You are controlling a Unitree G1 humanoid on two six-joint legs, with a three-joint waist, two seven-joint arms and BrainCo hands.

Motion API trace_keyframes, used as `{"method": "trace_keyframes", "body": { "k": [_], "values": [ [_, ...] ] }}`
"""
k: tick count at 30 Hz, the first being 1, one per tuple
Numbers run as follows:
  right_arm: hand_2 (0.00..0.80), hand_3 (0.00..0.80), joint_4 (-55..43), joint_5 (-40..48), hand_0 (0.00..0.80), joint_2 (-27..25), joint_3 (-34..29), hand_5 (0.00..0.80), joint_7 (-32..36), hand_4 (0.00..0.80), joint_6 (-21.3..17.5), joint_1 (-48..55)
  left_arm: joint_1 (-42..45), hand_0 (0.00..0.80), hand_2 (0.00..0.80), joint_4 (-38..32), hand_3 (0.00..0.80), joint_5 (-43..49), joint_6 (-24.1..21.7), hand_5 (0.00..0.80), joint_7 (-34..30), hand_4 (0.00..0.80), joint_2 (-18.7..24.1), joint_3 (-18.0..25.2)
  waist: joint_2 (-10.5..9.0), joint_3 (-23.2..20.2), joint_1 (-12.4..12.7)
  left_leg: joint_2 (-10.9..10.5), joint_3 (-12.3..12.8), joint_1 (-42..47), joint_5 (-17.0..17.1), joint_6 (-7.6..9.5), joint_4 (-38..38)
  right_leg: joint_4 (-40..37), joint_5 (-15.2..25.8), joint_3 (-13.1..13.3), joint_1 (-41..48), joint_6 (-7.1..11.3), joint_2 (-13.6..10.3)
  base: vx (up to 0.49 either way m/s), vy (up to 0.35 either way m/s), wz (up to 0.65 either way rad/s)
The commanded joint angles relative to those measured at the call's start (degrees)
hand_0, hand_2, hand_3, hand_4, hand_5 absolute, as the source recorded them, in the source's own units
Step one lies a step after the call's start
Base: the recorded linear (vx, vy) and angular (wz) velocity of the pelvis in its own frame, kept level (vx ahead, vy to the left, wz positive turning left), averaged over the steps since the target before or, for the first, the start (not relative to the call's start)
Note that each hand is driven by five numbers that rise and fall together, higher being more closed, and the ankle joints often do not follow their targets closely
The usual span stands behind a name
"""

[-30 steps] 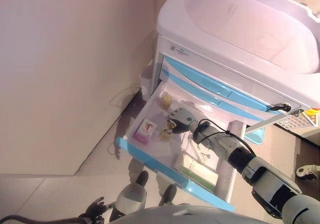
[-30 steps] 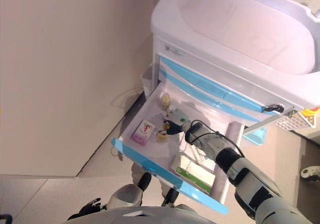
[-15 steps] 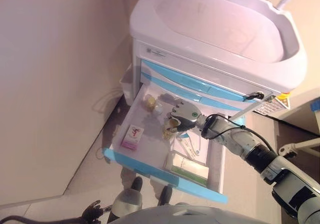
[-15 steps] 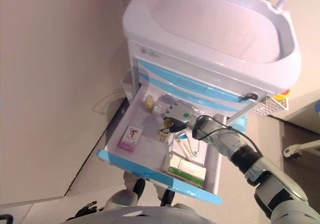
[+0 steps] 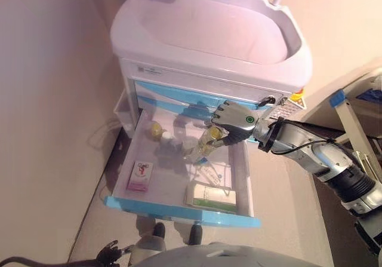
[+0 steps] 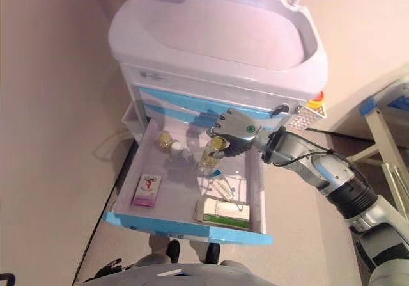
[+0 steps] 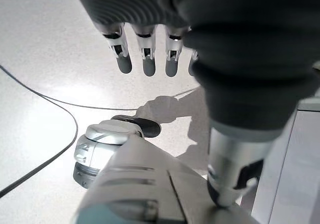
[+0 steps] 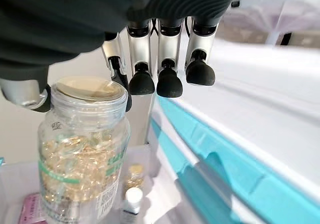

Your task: Open the drawer and pick up the medicine

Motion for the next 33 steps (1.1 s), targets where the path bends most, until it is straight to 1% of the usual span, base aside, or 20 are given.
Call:
{"method": "trace_keyframes", "body": {
  "k": [1, 5, 7, 9, 13, 16, 24, 27, 33],
  "values": [
    [0.800, 0.800, -3.9, 5.6, 0.800, -2.5, -3.5, 0.800, 1.1, 0.800, 0.2, -5.7, -1.1, 0.000, 0.000, 3.7, 0.000, 0.3, 0.4, 0.000, 0.3, 0.000, -0.6, 1.1, 1.36, -1.8, 0.5, -1.7, -2.3, -1.0, -4.7, 1.00, 0.2, 5.1, -3.9, -0.6, 1.3, 3.16, 0.7, -0.005, 0.031, -0.10],
    [0.800, 0.800, -5.4, 8.9, 0.800, -4.9, -5.5, 0.800, 3.2, 0.800, 0.8, -8.1, -1.0, 0.000, 0.000, 3.6, 0.000, -0.2, 0.6, 0.000, 0.5, 0.000, -0.8, 0.9, 1.60, -2.1, 0.1, -1.8, -1.9, -0.8, -4.8, 0.98, 0.1, 5.1, -3.8, -0.1, 1.2, 3.24, 0.7, -0.005, 0.026, -0.14],
    [0.800, 0.800, -6.3, 11.0, 0.800, -5.9, -6.1, 0.800, 4.5, 0.800, 1.9, -9.0, -0.9, 0.000, 0.000, 3.5, 0.000, -0.2, 0.7, 0.000, 0.5, 0.000, -0.9, 0.8, 1.69, -2.3, 0.0, -1.8, -1.8, -0.7, -4.8, 0.97, 0.1, 5.0, -3.7, 0.0, 1.2, 3.25, 0.7, -0.002, 0.010, -0.03],
    [0.800, 0.800, -6.5, 12.6, 0.800, -7.1, -6.8, 0.800, 5.4, 0.800, 2.1, -10.2, -0.7, 0.000, 0.000, 3.4, 0.000, -0.2, 0.9, 0.000, 0.4, 0.000, -0.8, 0.7, 1.71, -2.4, 0.0, -1.9, -1.8, -0.7, -4.7, 0.99, 0.0, 4.9, -3.7, 0.2, 1.2, 3.26, 0.7, -0.002, 0.012, -0.04],
    [0.800, 0.800, -6.1, 17.4, 0.800, -9.4, -6.5, 0.800, 7.7, 0.800, 2.1, -13.1, -0.3, 0.000, 0.000, 3.2, 0.000, -0.6, 1.1, 0.000, 0.4, 0.000, -0.7, 0.5, 1.61, -2.3, 0.1, -1.9, -1.8, -0.7, -4.7, 1.02, 0.1, 4.9, -3.7, 0.2, 1.2, 3.25, 0.7, 0.000, 0.001, -0.01],
    [0.800, 0.800, -5.3, 21.7, 0.800, -11.3, -5.8, 0.800, 9.6, 0.800, 3.5, -16.0, 0.0, 0.000, 0.000, 2.9, 0.000, -0.6, 1.3, 0.000, 0.4, 0.000, -0.5, 0.2, 1.31, -2.3, 0.3, -1.9, -2.0, -0.8, -4.6, 1.02, 0.0, 4.8, -3.7, 0.0, 1.2, 3.18, 0.7, 0.000, 0.000, 0.00],
    [0.800, 0.800, 2.0, 28.4, 0.800, -14.2, -2.5, 0.800, 9.7, 0.800, 4.9, -23.4, 0.2, 0.000, 0.000, 2.0, 0.000, -1.2, 2.5, 0.000, 0.5, 0.000, 0.3, -0.5, 0.79, -2.2, 0.9, -2.1, -2.9, -1.0, -4.4, 1.00, 0.0, 4.4, -3.6, -0.4, 1.5, 3.07, 0.8, 0.000, 0.000, 0.00],
    [0.800, 0.800, 6.6, 31.4, 0.800, -14.7, -0.8, 0.800, 9.4, 0.800, 5.0, -26.5, 0.3, 0.000, 0.000, 1.5, 0.000, -1.2, 3.1, 0.000, 0.6, 0.000, 0.5, -1.0, 0.57, -2.1, 1.3, -2.2, -3.2, -1.0, -4.3, 0.97, 0.0, 4.3, -3.7, -0.7, 1.7, 2.97, 0.8, 0.016, -0.004, 0.04],
    [0.800, 0.800, 16.0, 31.4, 0.800, -14.6, 1.5, 0.800, 5.0, 0.800, 5.1, -31.3, 0.2, 0.000, 0.000, 0.3, 0.000, -1.5, 4.2, 0.000, 0.6, 0.000, 0.9, -1.6, 0.35, -2.0, 1.9, -2.3, -3.9, -0.9, -4.2, 0.88, 0.1, 4.1, -3.8, -1.4, 2.2, 2.86, 0.7, 0.028, 0.000, 0.05]
  ]
}}
